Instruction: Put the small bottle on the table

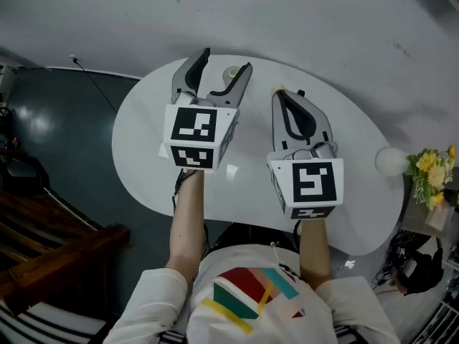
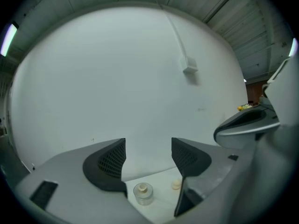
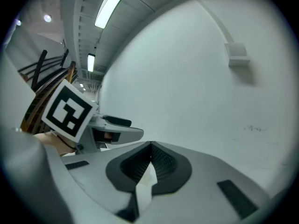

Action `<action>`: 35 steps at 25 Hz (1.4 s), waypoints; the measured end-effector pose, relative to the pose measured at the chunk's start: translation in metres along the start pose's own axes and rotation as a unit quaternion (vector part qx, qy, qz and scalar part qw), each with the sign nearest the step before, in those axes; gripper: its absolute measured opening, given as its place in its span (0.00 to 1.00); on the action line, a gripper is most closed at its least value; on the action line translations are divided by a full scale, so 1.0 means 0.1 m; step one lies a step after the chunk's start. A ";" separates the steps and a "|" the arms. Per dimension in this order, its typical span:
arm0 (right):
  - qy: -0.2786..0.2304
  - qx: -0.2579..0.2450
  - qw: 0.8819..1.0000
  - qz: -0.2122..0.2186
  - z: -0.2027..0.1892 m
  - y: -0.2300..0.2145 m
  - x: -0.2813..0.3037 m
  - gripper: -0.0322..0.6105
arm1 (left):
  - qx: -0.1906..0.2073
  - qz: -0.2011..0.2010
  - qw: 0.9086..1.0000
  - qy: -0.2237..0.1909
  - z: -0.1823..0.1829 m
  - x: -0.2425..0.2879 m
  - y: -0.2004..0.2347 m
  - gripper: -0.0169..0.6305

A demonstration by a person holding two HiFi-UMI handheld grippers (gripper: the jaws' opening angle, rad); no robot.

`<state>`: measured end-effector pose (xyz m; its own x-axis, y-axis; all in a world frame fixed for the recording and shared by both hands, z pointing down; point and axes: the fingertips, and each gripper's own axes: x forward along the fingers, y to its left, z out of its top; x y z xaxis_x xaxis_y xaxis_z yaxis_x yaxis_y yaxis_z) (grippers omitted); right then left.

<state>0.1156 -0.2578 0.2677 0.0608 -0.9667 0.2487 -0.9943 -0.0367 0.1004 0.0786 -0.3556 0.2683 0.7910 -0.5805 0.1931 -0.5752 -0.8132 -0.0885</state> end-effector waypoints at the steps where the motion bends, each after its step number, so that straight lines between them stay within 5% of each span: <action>1: -0.005 0.002 1.000 -0.001 0.06 0.01 -0.07 0.07 | 0.001 -0.001 1.000 -0.006 0.07 -0.13 -0.04 0.51; 13: -0.093 -0.050 0.994 0.004 0.67 0.34 -0.67 0.07 | 0.037 0.104 0.990 -0.083 0.60 -1.47 -0.29 0.05; 24: -0.143 -0.066 0.988 0.005 0.54 0.69 -0.96 0.07 | -0.014 0.136 0.985 -0.103 0.29 -1.98 -0.39 0.05; 35: -0.139 -0.073 0.987 0.044 0.52 0.99 -1.01 0.07 | -0.012 0.151 0.982 -0.112 0.33 -2.14 -0.32 0.05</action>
<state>0.0069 -0.1771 0.2029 -0.0727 -0.9973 -0.0092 -0.9700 0.0686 0.2334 -0.0654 -0.2067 0.1973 0.6080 -0.7917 -0.0585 -0.7933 -0.6030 -0.0844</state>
